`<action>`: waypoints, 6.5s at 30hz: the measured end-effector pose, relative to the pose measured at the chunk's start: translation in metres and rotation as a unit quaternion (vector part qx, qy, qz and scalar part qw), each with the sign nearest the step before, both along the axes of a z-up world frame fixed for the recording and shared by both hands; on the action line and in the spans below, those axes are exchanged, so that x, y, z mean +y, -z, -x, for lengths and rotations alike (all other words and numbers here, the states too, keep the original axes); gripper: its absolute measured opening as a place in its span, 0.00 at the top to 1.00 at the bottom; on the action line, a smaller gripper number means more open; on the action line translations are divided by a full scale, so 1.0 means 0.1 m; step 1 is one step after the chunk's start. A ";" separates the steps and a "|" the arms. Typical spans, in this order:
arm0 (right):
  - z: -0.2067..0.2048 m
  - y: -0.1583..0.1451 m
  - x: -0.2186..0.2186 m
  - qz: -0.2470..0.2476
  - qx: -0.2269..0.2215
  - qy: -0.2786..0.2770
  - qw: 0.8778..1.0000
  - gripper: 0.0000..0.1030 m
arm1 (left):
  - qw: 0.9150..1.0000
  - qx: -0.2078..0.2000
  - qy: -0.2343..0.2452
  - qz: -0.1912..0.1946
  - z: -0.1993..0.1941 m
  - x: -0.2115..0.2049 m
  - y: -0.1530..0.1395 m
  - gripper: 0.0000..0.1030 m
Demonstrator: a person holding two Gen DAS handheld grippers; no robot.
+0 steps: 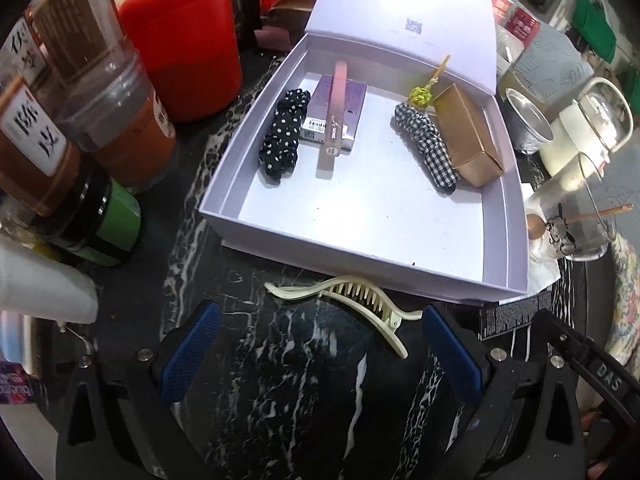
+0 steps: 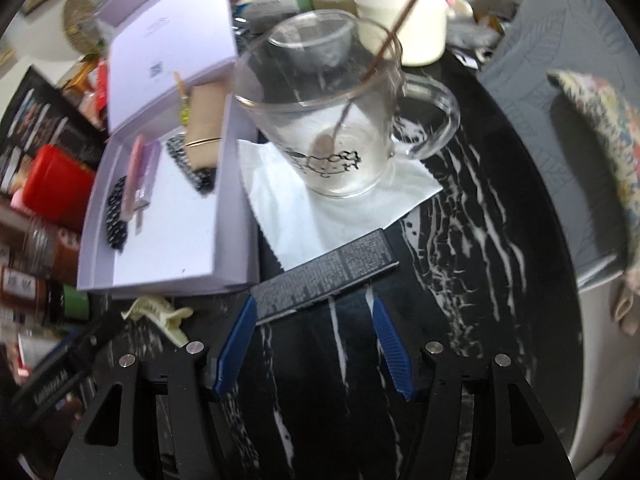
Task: Organize rigid objects
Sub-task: 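Grasp the black printed box with the right tool while the left tool grasps the cream hair claw, then lift the black box and hair claw above the table, then carry the black box and hair claw over the lavender box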
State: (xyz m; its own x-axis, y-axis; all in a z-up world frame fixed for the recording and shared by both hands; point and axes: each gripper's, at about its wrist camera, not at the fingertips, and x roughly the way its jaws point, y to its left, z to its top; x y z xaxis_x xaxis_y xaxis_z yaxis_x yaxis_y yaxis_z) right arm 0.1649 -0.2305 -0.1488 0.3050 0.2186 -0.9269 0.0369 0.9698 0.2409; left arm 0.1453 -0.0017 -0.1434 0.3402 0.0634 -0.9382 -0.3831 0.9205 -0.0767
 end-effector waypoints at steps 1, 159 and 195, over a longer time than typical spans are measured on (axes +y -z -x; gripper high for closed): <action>-0.03 0.04 0.00 -0.004 0.005 0.010 1.000 0.41 | 1.000 -0.003 -0.004 0.003 0.00 0.00 0.02 0.01; -0.07 -1.37 0.81 0.018 -0.094 -0.195 0.976 0.76 | 0.973 -0.097 0.208 0.021 -0.43 -0.09 -1.34 0.80; -0.75 -0.24 1.28 0.051 -0.054 -0.215 0.974 0.75 | 0.979 -0.006 0.202 0.030 -1.03 0.24 -0.05 0.80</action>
